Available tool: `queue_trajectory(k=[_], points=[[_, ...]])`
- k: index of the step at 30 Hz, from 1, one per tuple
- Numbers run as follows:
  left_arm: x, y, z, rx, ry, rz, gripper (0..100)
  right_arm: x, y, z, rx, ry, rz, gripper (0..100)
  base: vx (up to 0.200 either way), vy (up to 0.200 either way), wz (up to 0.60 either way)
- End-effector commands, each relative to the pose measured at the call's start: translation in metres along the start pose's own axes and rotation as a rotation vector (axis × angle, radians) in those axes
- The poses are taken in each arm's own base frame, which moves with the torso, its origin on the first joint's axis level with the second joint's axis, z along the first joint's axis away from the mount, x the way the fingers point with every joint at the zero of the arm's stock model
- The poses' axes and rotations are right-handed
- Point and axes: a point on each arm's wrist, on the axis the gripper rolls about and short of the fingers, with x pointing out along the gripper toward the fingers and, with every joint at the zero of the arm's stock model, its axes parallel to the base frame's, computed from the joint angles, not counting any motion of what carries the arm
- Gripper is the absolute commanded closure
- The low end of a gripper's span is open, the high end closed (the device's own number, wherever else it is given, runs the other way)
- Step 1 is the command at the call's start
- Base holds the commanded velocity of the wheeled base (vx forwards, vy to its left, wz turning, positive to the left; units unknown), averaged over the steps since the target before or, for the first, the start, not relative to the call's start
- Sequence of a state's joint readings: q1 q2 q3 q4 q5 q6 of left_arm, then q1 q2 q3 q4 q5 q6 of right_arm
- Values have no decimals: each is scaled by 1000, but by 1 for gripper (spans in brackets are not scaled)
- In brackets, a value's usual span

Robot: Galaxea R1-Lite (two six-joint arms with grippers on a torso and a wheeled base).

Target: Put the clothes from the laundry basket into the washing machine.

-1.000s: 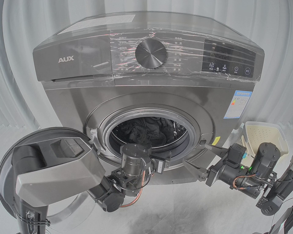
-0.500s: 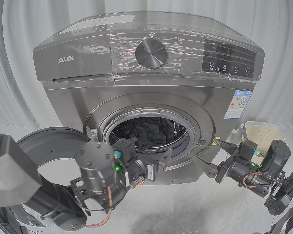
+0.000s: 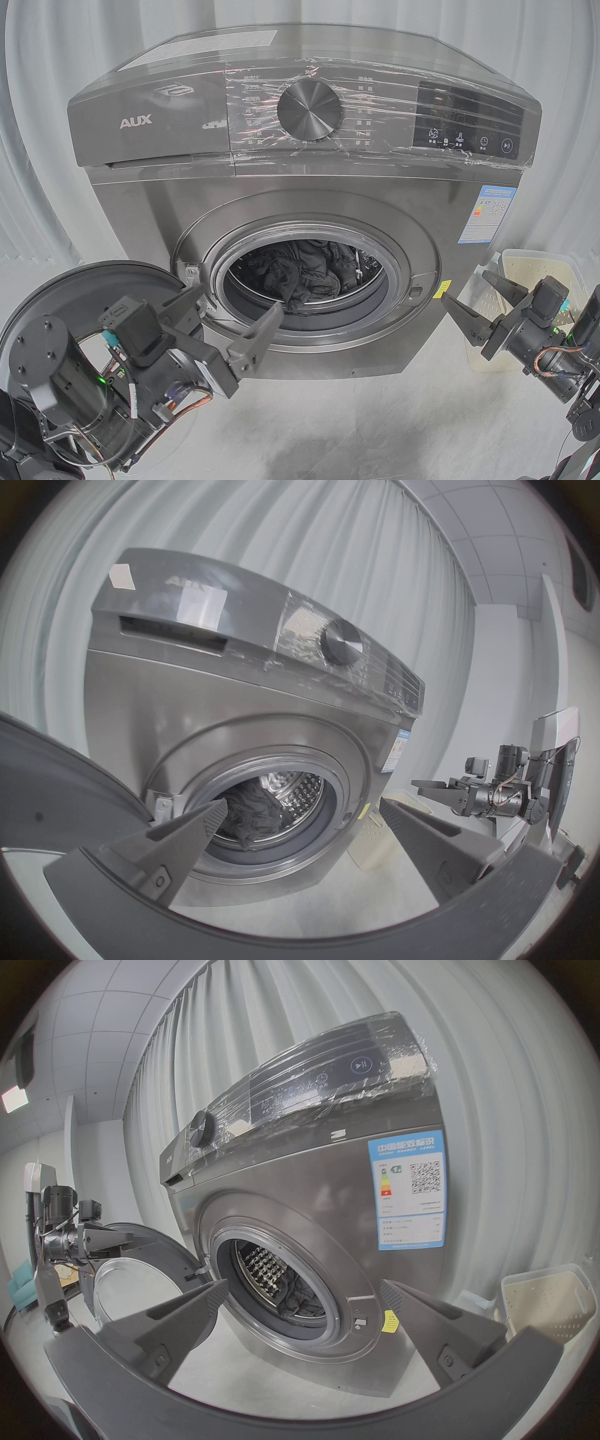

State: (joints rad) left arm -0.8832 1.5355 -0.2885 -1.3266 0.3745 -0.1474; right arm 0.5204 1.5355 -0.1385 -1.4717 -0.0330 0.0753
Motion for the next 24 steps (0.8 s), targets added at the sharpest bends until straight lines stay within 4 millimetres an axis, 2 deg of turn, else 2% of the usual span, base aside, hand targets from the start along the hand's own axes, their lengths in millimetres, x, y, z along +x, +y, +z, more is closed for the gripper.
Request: queue_trajectory(k=[1,7,19,24], points=[[-11,8,0,7,-7,36,0,-6,-2,4,1,-20,-13,0,0,0,0],[-20,14,-6,55,13,112,0,-17,-3,4,-1,-19,-23,0,0,0,0],[-55,29,-5,60,4,130,0,-54,-11,10,-17,-53,-74,0,-200,0,0],[-70,46,0,81,-35,204,0,-65,-15,14,-30,-61,-117,0,-200,0,0]])
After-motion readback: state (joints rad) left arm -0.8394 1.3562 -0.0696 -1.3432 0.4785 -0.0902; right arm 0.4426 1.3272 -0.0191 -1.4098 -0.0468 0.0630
